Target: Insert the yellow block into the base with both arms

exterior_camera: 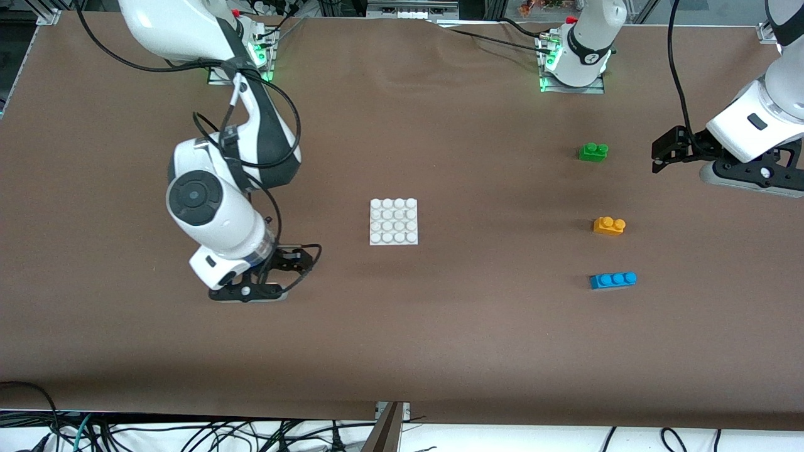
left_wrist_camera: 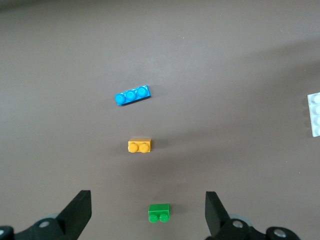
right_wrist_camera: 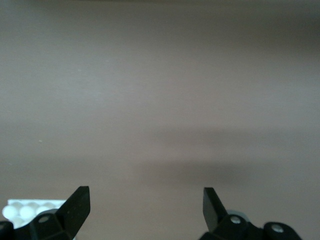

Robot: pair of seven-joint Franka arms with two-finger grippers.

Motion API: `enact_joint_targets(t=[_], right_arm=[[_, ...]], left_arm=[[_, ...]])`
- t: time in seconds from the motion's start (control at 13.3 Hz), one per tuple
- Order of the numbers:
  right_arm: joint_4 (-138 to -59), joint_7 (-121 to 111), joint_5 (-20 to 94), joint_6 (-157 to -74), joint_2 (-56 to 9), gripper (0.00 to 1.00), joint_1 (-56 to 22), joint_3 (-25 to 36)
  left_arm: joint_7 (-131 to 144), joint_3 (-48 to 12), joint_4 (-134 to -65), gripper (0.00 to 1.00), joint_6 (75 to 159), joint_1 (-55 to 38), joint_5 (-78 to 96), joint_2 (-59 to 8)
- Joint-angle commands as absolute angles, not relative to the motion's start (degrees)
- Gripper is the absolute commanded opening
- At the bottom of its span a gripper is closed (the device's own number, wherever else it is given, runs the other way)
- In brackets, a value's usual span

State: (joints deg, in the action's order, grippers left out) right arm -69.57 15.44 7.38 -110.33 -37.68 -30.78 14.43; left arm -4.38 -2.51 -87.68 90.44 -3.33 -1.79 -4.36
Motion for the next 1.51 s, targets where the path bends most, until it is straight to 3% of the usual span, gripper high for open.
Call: enact_joint_targets(t=[0.0, 0.3, 0.53, 0.75, 1.05, 1.43], right_arm=[[-70.13, 13.1, 7.82, -106.44, -34.64, 1.0, -30.5, 17.31], [-71.63, 5.15, 6.6, -101.26, -27.8, 1.0, -21.91, 15.91], [-75.66, -0.62, 5.8, -101.51, -20.67, 1.0, -16.1, 15.82], [-76.64, -0.97, 5.54, -101.6, -17.59, 1.0, -11.97, 15.82], [-82.67, -0.7, 4.92, -101.25, -8.65, 1.0, -7.58, 13.2], [-88.77, -0.62, 4.66, -98.9, -4.84, 1.0, -5.54, 11.78]], left_arm=[[-4.39, -2.64, -86.66, 1.0, 90.0, -3.25, -0.97, -4.57], [-4.39, -2.64, -86.57, 1.0, 90.0, -3.25, -1.05, -4.57], [-4.48, -2.64, -86.57, 1.0, 90.0, -3.25, -1.05, -4.57], [-4.48, -2.55, -86.57, 1.0, 90.0, -3.25, -1.14, -4.48], [-4.48, -2.55, -86.57, 1.0, 90.0, -3.25, -1.14, -4.48], [-4.48, -2.55, -86.57, 1.0, 90.0, -3.25, -1.14, -4.57]])
